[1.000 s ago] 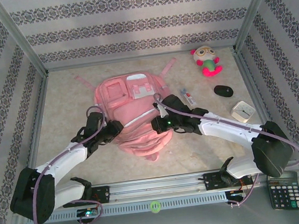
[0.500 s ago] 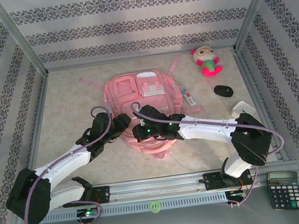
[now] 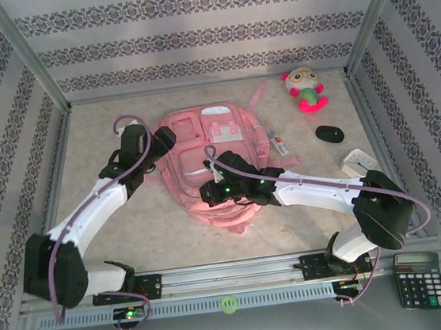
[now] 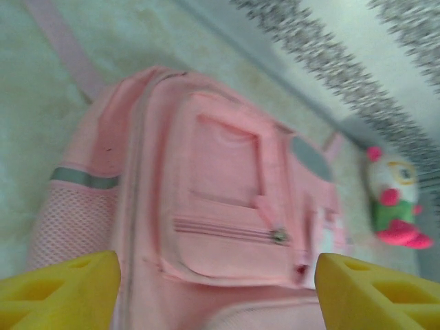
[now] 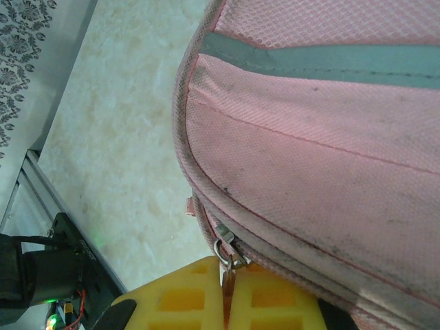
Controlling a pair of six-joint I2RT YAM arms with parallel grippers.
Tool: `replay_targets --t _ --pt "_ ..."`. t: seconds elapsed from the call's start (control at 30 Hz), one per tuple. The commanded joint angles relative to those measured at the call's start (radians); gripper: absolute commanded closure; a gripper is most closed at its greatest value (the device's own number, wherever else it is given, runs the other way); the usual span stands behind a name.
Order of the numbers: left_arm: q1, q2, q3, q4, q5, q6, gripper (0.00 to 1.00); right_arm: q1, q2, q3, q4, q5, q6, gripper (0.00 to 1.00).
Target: Pack the student bag
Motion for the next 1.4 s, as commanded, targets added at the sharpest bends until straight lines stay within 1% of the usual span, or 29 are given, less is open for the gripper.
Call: replay_targets --t 0.0,0.07,0.13,0.27,0.3,0.37,0.43,0.47,0.5,0.6,0.67,0.77,0.83,0.9,1.0,1.1,1.17,1.27,1.33,1.37 --pt "0.056 0.089 0.059 -0.058 0.027 0.061 0.24 -0.003 -0.026 -0.002 0.032 -0.053 -0.031 1.0" --pt "0.095 0.159 0.092 -0.028 0.081 0.046 0.2 -0.004 -0.024 -0.003 0.03 -0.06 -0.036 1.0" --pt "0.118 0.245 0.132 -0.004 0.133 0.034 0.21 -0.002 -0.022 -0.002 0.033 -0.068 -0.038 1.0" --pt "0.128 0.385 0.183 0.046 0.213 -0.004 0.28 -0.003 -0.019 -0.003 0.036 -0.08 -0.041 1.0" --pt "0.129 0.412 0.18 0.074 0.226 -0.025 0.32 -0.003 -0.02 -0.005 0.037 -0.08 -0.041 1.0" --pt "0.133 0.445 0.15 0.13 0.244 -0.069 0.47 -0.009 -0.024 -0.011 0.04 -0.083 -0.041 1.0" --pt "0.14 0.448 0.091 0.218 0.277 -0.116 0.74 -0.02 -0.034 -0.018 0.041 -0.087 -0.042 1.0" --pt "0.143 0.437 0.06 0.235 0.278 -0.13 0.85 -0.026 -0.038 -0.023 0.04 -0.088 -0.044 1.0" --pt "0.147 0.415 0.029 0.237 0.269 -0.145 1.0 -0.036 -0.044 -0.029 0.042 -0.089 -0.045 1.0" --pt "0.158 0.292 -0.09 0.23 0.234 -0.188 1.0 -0.079 -0.062 -0.041 0.028 -0.097 -0.05 1.0" --pt "0.158 0.156 -0.19 0.215 0.193 -0.229 1.0 -0.114 -0.075 -0.055 0.023 -0.095 -0.053 1.0" --pt "0.147 -0.061 -0.358 0.188 0.11 -0.347 1.0 -0.168 -0.077 -0.053 0.008 -0.081 -0.062 1.0" --pt "0.119 -0.175 -0.443 0.192 0.043 -0.415 1.0 -0.167 -0.061 -0.016 -0.009 -0.084 -0.08 1.0" --pt "0.08 -0.253 -0.497 0.197 -0.02 -0.471 1.0 -0.135 -0.033 0.032 -0.021 -0.095 -0.079 1.0" --pt "0.036 -0.339 -0.529 0.193 -0.094 -0.52 1.0 -0.053 0.007 0.099 -0.06 -0.067 -0.07 1.0" --pt "0.014 -0.406 -0.526 0.176 -0.16 -0.537 1.0 0.02 0.034 0.1 -0.046 -0.015 -0.002 1.0" --pt "0.004 -0.436 -0.515 0.159 -0.184 -0.543 1.0 0.065 0.056 0.096 -0.021 0.008 0.042 1.0" --pt "0.002 -0.466 -0.501 0.134 -0.208 -0.532 1.0 0.083 0.052 0.075 -0.016 0.036 0.083 1.0" --pt "0.002 -0.476 -0.486 0.101 -0.223 -0.484 1.0 0.065 0.025 0.035 0.015 0.038 0.089 1.0" --pt "0.001 -0.477 -0.474 0.068 -0.226 -0.464 0.99 0.048 0.013 0.023 0.021 0.011 0.082 1.0"
